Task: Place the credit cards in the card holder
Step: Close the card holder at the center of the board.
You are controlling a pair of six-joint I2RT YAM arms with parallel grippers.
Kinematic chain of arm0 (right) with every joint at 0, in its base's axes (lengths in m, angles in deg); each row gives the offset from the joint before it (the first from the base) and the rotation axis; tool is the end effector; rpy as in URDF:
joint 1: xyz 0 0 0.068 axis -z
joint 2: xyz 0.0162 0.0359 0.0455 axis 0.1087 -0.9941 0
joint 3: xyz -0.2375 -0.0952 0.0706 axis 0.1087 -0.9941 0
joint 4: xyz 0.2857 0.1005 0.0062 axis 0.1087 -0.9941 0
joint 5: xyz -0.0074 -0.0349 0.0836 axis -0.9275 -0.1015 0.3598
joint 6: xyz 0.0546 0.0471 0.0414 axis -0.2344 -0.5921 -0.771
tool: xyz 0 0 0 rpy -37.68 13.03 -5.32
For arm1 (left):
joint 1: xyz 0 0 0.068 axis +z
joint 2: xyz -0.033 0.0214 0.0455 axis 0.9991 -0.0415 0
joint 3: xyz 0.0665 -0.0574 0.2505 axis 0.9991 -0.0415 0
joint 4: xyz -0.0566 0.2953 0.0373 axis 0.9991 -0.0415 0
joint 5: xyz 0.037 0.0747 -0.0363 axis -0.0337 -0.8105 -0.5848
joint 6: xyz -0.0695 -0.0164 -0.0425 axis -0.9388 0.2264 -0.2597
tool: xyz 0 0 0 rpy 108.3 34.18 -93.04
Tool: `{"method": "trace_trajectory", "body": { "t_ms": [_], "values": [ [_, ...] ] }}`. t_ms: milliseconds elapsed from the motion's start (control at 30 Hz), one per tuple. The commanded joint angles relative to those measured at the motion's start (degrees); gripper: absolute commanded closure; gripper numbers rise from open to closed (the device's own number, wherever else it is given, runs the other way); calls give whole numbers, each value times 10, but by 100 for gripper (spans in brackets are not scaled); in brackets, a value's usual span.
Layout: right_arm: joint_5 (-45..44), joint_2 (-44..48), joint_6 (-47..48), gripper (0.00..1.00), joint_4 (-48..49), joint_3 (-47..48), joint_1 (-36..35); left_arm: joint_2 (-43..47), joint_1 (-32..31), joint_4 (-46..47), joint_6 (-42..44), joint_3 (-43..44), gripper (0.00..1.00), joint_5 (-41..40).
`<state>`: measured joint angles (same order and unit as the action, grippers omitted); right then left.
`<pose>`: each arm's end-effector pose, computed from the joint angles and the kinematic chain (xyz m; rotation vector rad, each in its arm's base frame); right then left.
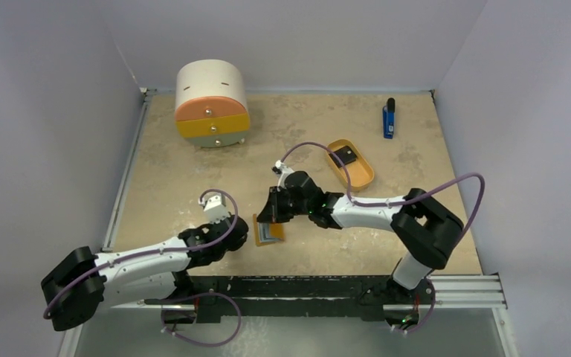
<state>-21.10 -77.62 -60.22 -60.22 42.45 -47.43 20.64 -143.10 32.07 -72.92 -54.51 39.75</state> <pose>0.2297 0.3404 0.1400 -0.3051 2.2728 1.2557 0.1562 -0.1601 0.0840 -0.5282 2.3232 -0.3475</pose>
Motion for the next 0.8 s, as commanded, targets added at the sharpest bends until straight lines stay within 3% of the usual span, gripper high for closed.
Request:
{"method": "trace_trajectory", "body": {
  "t_ms": [0, 167, 333, 467, 600, 767],
  "values": [
    [38, -26, -2, 100, 22, 35, -11, 48, 2, -33, -23, -2, 100, -27],
    [54, -43, 5, 99, 24, 53, -17, 83, 3, -71, -25, 9, 100, -50],
    [43, -5, 18, 57, -7, 62, -19, 100, 3, -97, -24, 20, 100, -65],
    [25, 45, 33, 40, -58, 74, -18, 104, 3, -103, -22, 26, 100, -70],
    [20, 105, 54, 35, -148, 87, -18, 102, 3, -104, -19, 30, 100, -74],
    [-59, 213, 69, 34, -234, 71, -11, 95, 3, -102, -16, 33, 100, -76]
  ]
}}
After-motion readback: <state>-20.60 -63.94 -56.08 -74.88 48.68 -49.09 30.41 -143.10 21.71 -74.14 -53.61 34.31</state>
